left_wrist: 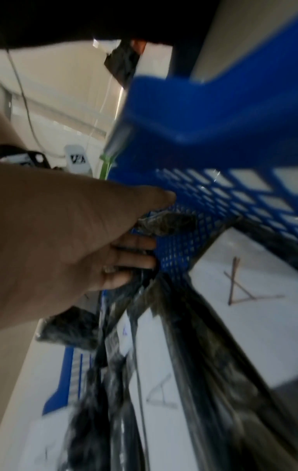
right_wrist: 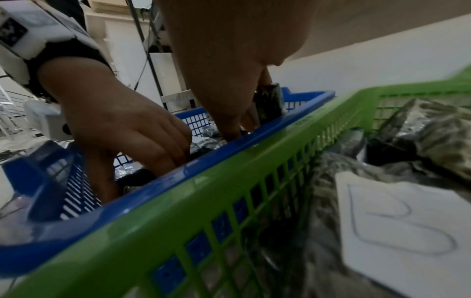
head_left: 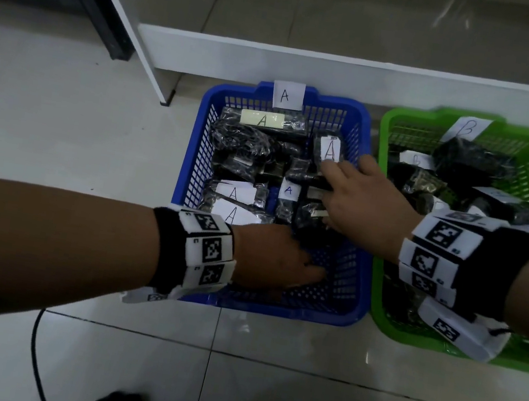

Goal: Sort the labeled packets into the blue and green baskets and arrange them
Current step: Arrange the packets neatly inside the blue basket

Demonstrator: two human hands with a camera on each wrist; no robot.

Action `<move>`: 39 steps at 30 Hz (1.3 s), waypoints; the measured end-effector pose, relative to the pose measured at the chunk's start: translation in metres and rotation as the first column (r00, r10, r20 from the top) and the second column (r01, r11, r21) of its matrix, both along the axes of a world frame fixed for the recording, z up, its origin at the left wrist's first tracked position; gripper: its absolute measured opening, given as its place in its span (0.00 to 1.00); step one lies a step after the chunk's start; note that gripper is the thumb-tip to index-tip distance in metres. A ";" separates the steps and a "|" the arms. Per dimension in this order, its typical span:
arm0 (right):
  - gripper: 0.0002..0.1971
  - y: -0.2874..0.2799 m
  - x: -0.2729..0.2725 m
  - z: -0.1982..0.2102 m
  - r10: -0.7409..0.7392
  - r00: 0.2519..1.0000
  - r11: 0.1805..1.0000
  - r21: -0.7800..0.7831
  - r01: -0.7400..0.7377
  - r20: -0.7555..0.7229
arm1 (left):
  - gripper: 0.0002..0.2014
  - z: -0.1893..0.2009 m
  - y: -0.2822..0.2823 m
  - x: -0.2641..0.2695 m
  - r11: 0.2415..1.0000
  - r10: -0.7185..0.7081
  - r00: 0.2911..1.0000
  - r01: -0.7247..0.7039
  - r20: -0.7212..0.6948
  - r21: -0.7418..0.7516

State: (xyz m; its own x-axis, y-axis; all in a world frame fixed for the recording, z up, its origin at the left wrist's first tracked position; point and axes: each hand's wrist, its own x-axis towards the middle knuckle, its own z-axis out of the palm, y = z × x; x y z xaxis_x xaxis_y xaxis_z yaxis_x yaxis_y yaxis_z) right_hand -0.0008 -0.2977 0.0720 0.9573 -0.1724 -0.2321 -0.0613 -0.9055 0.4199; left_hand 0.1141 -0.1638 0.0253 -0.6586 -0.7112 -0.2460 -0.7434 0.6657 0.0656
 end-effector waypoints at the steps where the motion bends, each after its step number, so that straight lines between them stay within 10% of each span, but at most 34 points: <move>1: 0.08 0.000 -0.002 0.000 -0.037 0.999 0.999 0.006 0.037 0.024 | 0.19 0.004 -0.001 0.002 0.999 0.040 0.999 -0.040 0.026 -0.025; 15: 0.12 0.002 -0.013 -0.016 -0.081 0.994 0.980 0.189 0.065 0.078 | 0.31 0.001 -0.005 0.013 0.869 0.456 0.877 -0.475 0.151 0.135; 21: 0.10 -0.001 -0.016 -0.010 -0.136 0.969 0.960 0.270 0.078 0.206 | 0.15 0.003 -0.005 0.018 0.793 0.598 0.801 -0.596 0.022 0.124; 28: 0.12 -0.010 -0.026 0.003 -0.462 0.813 0.668 0.742 0.056 0.355 | 0.10 0.004 -0.002 0.023 0.746 0.666 0.739 -0.662 -0.099 0.077; 33: 0.29 0.004 -0.026 0.000 -0.172 0.977 0.937 0.326 0.124 0.122 | 0.11 0.005 -0.003 0.024 0.769 0.639 0.769 -0.638 -0.031 0.040; 39: 0.25 0.015 -0.008 -0.011 -0.088 0.982 0.978 0.201 0.053 0.170 | 0.23 0.004 0.004 0.024 0.822 0.558 0.823 -0.566 0.108 0.064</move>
State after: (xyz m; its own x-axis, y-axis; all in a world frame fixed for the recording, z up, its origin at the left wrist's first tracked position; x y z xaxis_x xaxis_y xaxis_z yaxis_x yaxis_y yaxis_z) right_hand -0.0092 -0.2829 0.0610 0.9731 -0.2095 -0.0961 -0.1855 -0.9592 0.2132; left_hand 0.1379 -0.1601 0.0297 -0.1259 -0.9240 -0.3611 -0.9918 0.1245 0.0273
